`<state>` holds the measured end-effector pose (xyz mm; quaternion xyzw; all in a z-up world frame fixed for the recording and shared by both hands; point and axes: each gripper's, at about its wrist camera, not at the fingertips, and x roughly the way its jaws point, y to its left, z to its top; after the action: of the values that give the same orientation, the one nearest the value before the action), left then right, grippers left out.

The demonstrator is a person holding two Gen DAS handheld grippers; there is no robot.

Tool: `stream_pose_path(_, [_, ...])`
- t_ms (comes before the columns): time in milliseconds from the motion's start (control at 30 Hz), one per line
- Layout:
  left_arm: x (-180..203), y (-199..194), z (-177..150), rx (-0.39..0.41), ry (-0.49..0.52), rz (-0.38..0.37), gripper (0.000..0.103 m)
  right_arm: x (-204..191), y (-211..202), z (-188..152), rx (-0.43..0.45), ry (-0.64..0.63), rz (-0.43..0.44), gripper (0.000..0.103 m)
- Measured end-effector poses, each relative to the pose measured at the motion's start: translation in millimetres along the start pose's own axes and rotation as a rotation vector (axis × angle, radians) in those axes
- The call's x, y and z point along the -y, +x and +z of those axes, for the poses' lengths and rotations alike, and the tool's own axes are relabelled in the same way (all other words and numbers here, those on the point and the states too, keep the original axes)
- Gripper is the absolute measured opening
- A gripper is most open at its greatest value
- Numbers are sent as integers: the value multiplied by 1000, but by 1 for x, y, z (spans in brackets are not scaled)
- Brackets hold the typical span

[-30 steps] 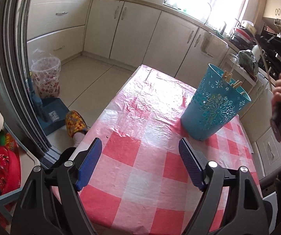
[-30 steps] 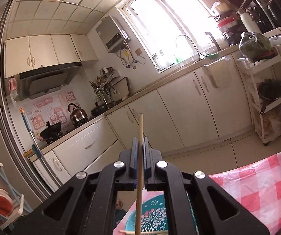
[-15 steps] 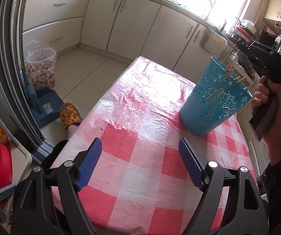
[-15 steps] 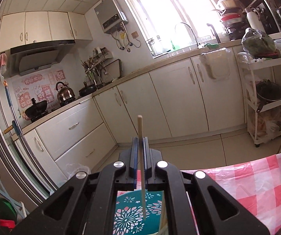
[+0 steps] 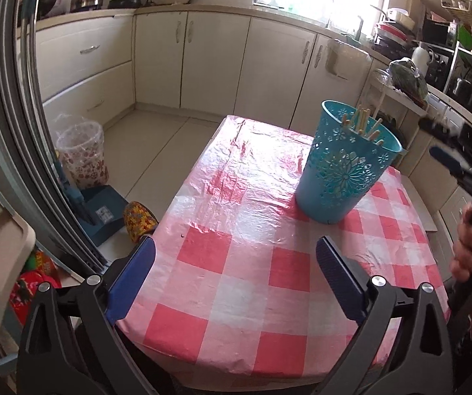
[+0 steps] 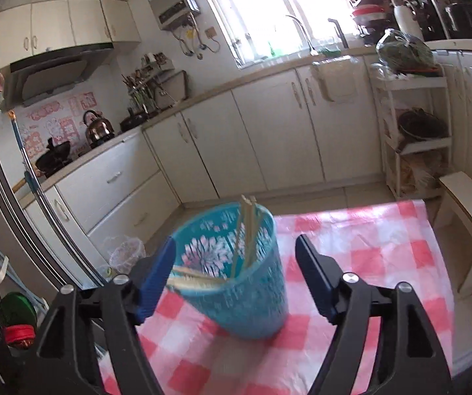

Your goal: Organize utensils

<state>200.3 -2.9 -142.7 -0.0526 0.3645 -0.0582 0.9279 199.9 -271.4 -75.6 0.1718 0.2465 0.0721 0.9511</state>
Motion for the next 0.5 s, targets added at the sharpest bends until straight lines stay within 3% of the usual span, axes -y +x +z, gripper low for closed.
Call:
stream_pose_path(133, [23,-35,4,33,82,47,95,-5,-35,-45,-147,-12,-118,86])
stream_pose_path(233, [39,-59,5,39,139,91,95,-12,-63,-66,-198,5,-158,93])
stream_pose_path(400, [54,-113,1,64,196,96,95,-35,-116,-66,-139,3,-213,96])
stream_pose_path(500, [55,-144,-3,87,195,102,95,-46,-145,-58,-113,42,-200,96])
